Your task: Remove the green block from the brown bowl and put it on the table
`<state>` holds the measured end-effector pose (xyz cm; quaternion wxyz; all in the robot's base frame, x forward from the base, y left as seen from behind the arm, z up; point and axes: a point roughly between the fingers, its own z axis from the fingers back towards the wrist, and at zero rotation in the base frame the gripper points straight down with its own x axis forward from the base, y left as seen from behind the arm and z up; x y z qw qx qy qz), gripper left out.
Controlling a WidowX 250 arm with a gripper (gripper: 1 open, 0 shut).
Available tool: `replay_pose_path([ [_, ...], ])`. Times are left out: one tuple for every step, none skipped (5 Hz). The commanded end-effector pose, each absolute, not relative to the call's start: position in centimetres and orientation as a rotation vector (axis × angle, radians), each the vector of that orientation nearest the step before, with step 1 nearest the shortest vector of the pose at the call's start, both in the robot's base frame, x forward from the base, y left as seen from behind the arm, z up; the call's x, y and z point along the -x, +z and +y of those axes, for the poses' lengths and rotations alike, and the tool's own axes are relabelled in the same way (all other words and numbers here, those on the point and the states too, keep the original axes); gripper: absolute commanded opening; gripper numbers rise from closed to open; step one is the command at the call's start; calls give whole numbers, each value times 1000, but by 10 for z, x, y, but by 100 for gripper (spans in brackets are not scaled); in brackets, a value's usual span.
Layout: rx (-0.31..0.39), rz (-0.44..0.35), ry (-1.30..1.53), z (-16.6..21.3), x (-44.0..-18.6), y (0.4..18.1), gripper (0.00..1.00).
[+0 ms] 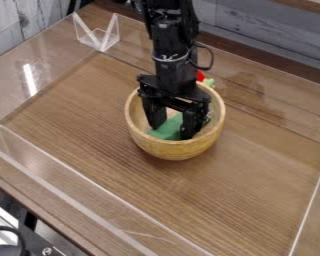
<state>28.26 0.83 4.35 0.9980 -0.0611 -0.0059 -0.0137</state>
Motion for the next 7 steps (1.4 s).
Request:
replay_pose_path([
  [124, -63, -40, 9, -294, 52, 100],
  [127, -67, -36, 9, -298, 51, 100],
  [131, -71, -31, 10, -300, 50, 100],
  [136, -76, -26, 10, -302, 50, 100],
  [141, -82, -22, 10, -304, 51, 100],
  [145, -85, -17, 10, -307, 51, 100],
  [147, -82, -12, 11, -308, 47, 100],
])
